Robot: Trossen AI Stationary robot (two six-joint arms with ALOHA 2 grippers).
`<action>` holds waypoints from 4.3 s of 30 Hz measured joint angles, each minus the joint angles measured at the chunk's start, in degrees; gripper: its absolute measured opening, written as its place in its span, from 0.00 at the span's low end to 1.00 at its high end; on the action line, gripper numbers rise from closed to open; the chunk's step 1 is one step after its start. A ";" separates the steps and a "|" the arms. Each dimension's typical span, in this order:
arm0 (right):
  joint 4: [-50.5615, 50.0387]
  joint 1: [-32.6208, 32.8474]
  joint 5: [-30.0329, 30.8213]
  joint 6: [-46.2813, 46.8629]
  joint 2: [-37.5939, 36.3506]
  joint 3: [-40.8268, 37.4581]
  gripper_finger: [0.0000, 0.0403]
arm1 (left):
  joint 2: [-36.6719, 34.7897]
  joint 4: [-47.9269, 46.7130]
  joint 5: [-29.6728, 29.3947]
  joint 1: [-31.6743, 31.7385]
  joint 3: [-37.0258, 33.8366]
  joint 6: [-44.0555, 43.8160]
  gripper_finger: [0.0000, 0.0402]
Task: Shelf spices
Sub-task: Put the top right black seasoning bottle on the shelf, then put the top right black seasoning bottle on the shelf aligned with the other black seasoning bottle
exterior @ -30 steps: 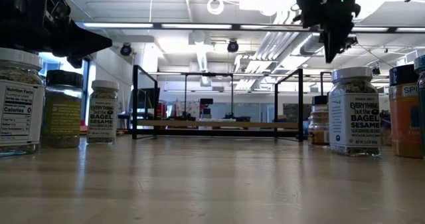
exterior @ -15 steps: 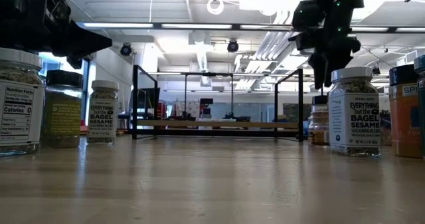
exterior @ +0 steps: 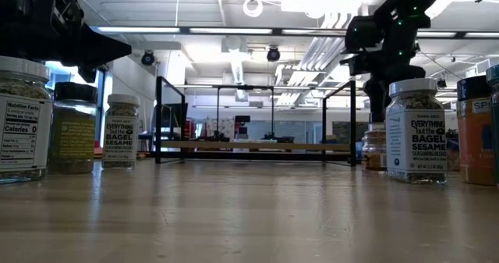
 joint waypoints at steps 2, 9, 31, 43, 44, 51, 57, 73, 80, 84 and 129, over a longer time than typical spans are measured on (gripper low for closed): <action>0.96 0.00 0.01 0.97 0.00 -0.45 0.75 | 0.00 0.02 0.00 -0.01 0.00 0.00 0.00; 2.75 0.00 0.69 1.56 0.00 -2.48 0.63 | 0.00 0.03 0.00 0.00 0.00 -0.02 0.00; -24.45 0.02 7.16 22.18 0.06 21.65 0.48 | 0.00 -0.01 0.02 -0.01 0.00 -1.96 0.00; -31.72 1.86 6.38 26.43 13.30 57.73 0.48 | 0.00 -0.01 0.02 0.00 0.00 -1.95 0.00; -31.74 2.37 5.69 26.17 15.80 60.78 0.48 | 0.00 0.01 0.02 -0.02 0.00 -1.95 0.00; -31.83 3.54 4.30 20.97 32.87 75.23 0.48 | 0.00 -0.01 0.02 0.00 0.00 -1.95 0.00; -29.30 2.31 4.29 16.76 43.54 78.68 0.48 | -0.01 0.01 0.02 0.00 0.00 -1.95 0.00; -22.94 -5.79 -0.96 14.50 54.20 78.24 0.48 | 0.00 0.01 0.02 0.00 0.00 -1.94 0.00; -21.93 -6.87 -1.26 13.04 54.23 78.24 0.48 | 0.00 0.01 0.02 -0.01 0.00 -1.95 0.00; -22.02 -6.85 -1.32 10.90 54.23 77.42 0.48 | -0.01 0.01 0.02 0.00 0.00 -1.93 0.00; -25.81 -6.32 -1.68 5.02 54.19 77.64 0.63 | 0.00 -0.01 0.02 0.00 0.00 -1.95 0.00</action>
